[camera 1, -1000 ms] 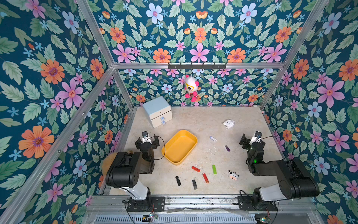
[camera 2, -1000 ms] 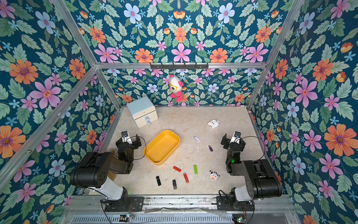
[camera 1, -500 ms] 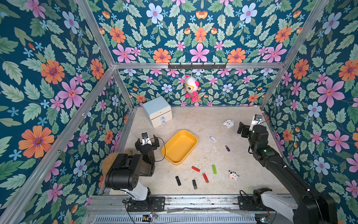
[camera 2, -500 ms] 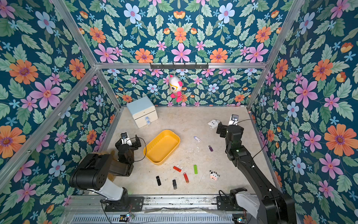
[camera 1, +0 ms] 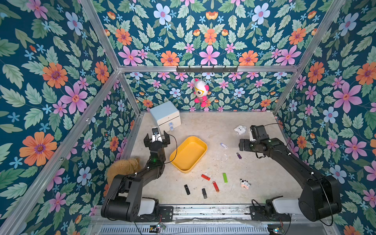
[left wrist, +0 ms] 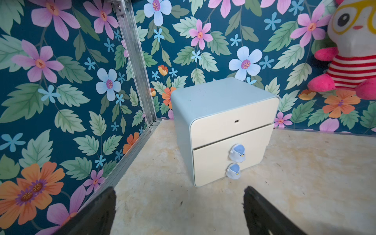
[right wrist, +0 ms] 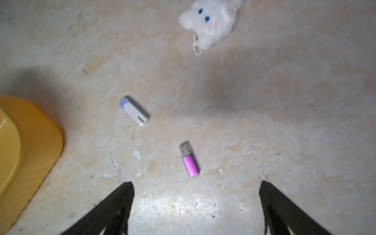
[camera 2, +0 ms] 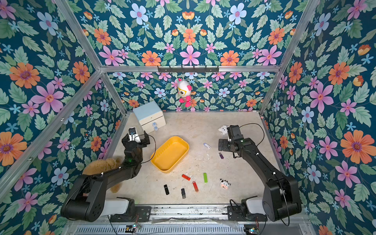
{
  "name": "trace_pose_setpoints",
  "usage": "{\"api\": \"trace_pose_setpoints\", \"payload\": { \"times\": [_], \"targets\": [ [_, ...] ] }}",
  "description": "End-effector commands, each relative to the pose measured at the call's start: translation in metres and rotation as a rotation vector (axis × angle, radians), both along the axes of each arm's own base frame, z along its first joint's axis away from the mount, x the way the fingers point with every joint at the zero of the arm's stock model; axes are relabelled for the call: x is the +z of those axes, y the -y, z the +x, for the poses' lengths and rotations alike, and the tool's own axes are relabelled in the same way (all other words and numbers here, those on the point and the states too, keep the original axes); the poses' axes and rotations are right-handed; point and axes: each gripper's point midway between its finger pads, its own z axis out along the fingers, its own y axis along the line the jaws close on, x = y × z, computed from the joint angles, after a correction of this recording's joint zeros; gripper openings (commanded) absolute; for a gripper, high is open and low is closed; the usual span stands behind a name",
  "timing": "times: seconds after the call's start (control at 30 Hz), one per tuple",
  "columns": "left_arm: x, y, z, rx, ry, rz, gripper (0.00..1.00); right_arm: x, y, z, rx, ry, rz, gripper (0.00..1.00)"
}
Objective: Put the usb flash drive into the storage box
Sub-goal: Pick up the USB flash from the center of the board.
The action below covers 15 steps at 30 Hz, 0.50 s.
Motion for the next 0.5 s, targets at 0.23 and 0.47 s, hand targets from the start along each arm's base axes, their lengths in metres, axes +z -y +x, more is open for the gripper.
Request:
{"api": "trace_pose_setpoints", "payload": {
  "times": [0.23,0.47],
  "targets": [
    [0.012,0.038,0.002,-0.005,-0.299,-0.003,1.0,-0.057,-0.017,-0.02,0.053,-0.288,0.006,0.84],
    [0.025,0.049,-0.01,-0.081,-0.323,-0.089,0.99,-0.073,-0.024,-0.012,0.074,-0.347,0.001,0.72]
  ]
}}
